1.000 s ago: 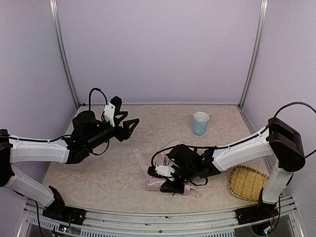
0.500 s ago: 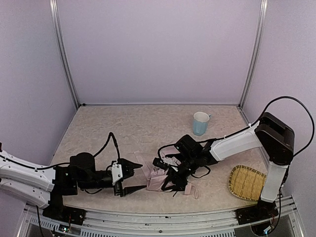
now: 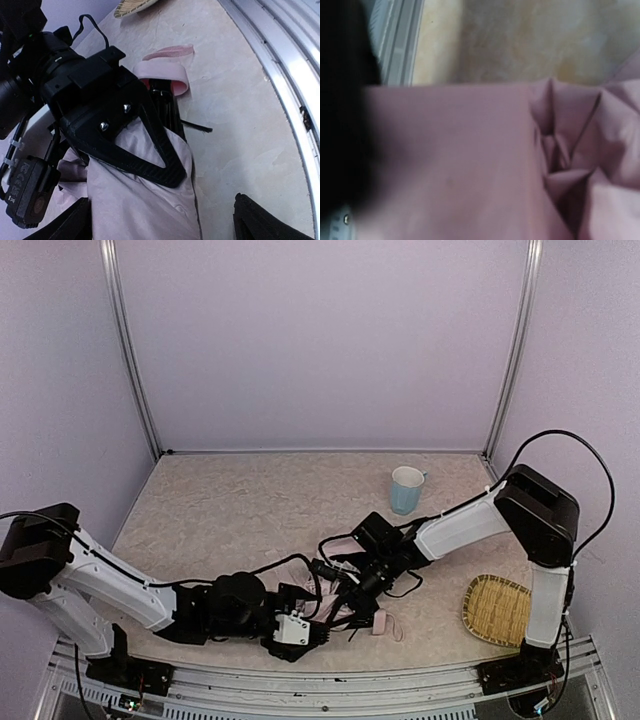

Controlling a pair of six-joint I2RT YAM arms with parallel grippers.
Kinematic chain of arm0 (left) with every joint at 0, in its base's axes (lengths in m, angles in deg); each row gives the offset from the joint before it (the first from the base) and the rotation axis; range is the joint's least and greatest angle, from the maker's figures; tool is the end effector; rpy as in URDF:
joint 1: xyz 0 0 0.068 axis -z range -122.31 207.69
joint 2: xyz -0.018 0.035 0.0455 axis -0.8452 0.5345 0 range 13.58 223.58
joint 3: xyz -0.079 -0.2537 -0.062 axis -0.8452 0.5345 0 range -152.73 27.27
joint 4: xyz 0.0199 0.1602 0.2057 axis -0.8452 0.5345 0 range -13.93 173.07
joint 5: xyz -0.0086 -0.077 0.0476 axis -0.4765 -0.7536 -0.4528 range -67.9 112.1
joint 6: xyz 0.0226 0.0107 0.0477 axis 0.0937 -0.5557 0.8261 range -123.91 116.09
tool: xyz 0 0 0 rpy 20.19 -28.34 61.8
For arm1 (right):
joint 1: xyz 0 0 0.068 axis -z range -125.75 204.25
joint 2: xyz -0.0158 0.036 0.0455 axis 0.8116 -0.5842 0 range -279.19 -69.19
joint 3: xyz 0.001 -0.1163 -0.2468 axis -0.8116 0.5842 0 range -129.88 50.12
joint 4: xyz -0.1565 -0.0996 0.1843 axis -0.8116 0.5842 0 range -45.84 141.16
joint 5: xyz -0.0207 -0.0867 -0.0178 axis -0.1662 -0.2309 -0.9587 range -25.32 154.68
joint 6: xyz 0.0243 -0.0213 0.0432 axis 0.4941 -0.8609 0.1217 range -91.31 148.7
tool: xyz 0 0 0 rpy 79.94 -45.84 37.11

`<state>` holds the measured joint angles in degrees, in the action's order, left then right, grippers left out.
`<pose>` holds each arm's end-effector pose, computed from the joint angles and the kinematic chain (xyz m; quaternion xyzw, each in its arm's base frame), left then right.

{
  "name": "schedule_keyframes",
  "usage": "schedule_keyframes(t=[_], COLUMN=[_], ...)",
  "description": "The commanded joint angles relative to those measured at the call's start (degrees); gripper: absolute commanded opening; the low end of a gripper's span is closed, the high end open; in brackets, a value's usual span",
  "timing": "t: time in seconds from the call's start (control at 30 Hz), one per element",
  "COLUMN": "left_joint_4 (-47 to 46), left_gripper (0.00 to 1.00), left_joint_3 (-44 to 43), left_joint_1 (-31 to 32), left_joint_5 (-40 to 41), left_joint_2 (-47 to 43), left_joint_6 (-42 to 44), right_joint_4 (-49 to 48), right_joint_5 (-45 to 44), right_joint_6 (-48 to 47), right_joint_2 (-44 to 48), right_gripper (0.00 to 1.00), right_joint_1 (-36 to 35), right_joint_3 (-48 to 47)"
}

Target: Put away the umbrella

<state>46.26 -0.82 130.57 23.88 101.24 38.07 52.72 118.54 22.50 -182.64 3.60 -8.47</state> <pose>0.0836 -0.2675 0.1422 0.7246 0.4722 -0.1208 0.4873 0.2044 0.2949 0.1049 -0.5046 0.7135 0.4855 0.0230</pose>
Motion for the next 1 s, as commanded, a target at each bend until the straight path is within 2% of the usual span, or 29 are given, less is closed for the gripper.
schedule_keyframes(t=[0.0,0.13,0.23,0.3,0.37,0.47,0.6,0.8,0.97], left_joint_4=[-8.83,-8.99,-7.22,-5.69,-3.98,-1.35,3.06,11.08,17.80], left_gripper=[0.95,0.93,0.88,0.80,0.65,0.49,0.35,0.27,0.20], left_joint_3=[-1.69,-3.45,-4.00,-4.58,-5.28,-6.31,-7.41,-9.08,-11.29], left_joint_1=[-0.06,-1.51,-2.65,-2.84,-2.76,-2.66,-2.58,-3.37,-6.15], left_joint_5=[6.84,9.04,8.01,7.12,5.78,3.60,1.37,-2.31,-8.35], left_joint_2=[6.13,11.10,13.27,13.95,14.03,13.88,13.31,12.91,13.57], left_joint_6=[7.73,7.70,7.37,6.58,5.24,2.90,-0.23,-7.23,-14.28], right_joint_4=[10.63,11.48,12.04,12.12,12.05,10.54,7.71,2.14,-0.82], right_joint_5=[-1.75,-1.22,-0.64,-0.60,-0.52,-1.40,-3.69,-9.34,-16.89], right_joint_6=[-0.93,-2.03,-2.99,-3.12,-3.22,-2.24,-1.08,0.47,1.55], right_joint_2=[-5.34,-4.96,-4.58,-4.11,-3.64,-2.49,0.62,10.92,20.42], right_gripper=[0.21,0.21,0.21,0.22,0.23,0.32,0.46,0.64,0.72], right_joint_1=[-1.20,-1.16,-1.19,-1.20,-1.16,-1.20,-1.19,-0.93,-0.63], right_joint_3=[2.57,2.28,2.25,2.25,2.09,1.86,2.28,5.86,10.20])
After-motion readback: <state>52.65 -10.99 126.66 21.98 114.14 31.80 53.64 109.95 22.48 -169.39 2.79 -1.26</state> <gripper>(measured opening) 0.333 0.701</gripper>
